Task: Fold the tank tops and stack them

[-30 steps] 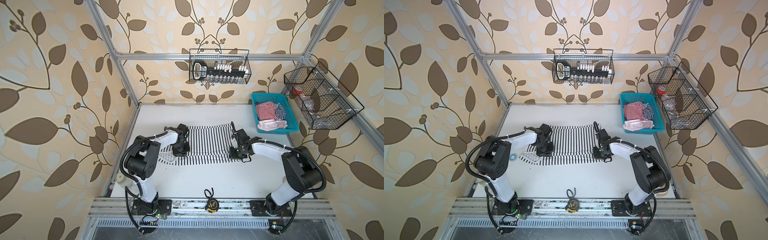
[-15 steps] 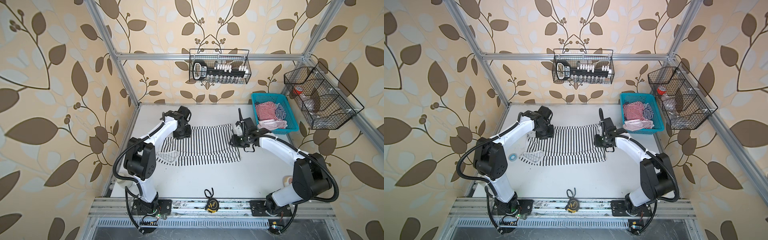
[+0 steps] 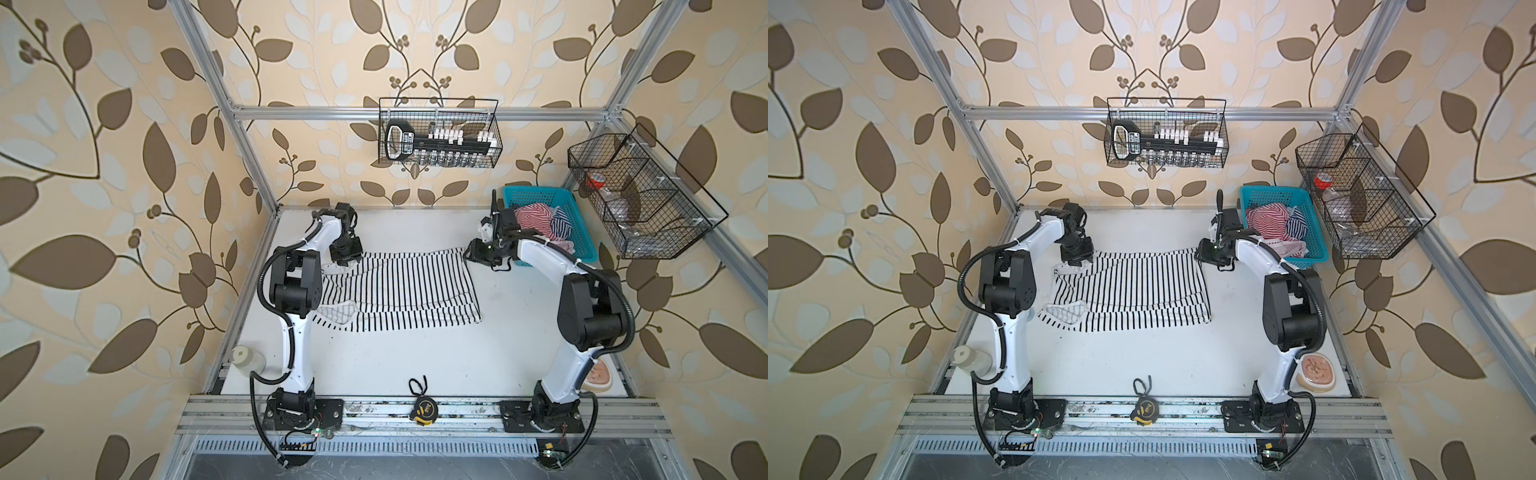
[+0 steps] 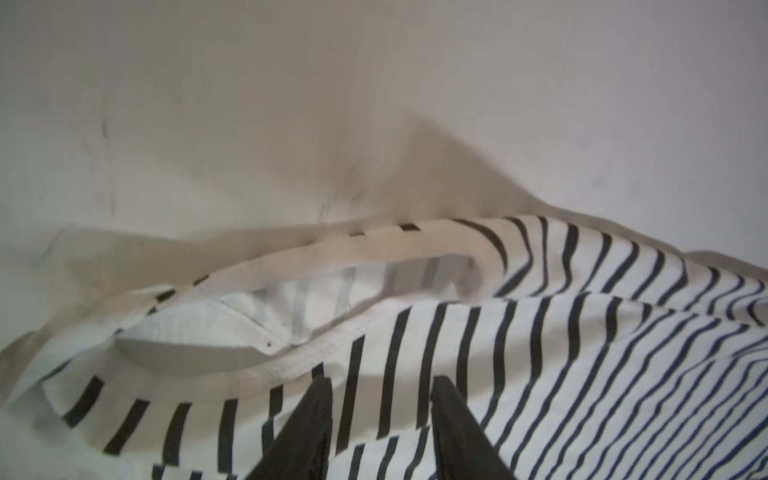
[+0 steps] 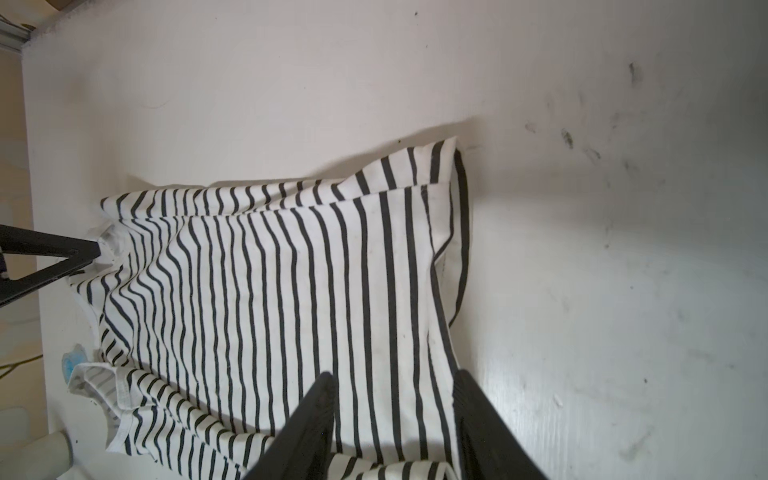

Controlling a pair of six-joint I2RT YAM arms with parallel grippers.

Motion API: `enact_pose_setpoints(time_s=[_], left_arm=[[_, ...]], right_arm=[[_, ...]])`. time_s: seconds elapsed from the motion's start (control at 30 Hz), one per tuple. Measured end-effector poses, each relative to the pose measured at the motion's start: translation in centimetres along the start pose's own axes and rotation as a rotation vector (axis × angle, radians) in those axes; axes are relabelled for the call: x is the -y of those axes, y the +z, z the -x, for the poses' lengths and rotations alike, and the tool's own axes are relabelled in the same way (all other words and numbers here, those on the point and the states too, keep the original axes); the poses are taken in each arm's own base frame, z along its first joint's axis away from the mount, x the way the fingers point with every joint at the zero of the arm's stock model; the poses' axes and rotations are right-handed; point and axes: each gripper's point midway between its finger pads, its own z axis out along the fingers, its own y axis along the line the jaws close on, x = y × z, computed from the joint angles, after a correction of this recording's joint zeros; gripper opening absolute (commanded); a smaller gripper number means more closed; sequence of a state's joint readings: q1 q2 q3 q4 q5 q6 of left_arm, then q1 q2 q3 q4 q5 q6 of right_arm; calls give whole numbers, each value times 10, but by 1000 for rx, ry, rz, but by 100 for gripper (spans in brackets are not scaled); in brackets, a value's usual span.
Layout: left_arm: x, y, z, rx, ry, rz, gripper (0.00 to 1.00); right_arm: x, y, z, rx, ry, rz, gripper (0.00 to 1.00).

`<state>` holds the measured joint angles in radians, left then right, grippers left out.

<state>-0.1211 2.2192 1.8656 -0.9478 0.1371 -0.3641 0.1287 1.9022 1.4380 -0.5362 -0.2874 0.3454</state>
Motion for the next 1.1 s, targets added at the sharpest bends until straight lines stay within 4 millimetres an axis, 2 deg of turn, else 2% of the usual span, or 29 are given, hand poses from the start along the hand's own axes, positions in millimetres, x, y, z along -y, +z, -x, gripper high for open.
enact_pose_setpoints(time_s=[0.27,0.57,0.73,0.97,1.1], left_arm=[[18,2,19,20,3,-94,42],[19,29,22,-17,-3,-101,39],[20,27,25,-6,2,-106,36],[23,23,30,12,6,-114,36],[27,20,37,30,9,-122,36]], right_arm=[[3,27,29,-2,5,38,48],[9,46,36,-17,18,50,47],[10,54,39,-23,21,60,41],[10,61,45,-20,21,70,40],[13,67,47,-26,26,66,42]])
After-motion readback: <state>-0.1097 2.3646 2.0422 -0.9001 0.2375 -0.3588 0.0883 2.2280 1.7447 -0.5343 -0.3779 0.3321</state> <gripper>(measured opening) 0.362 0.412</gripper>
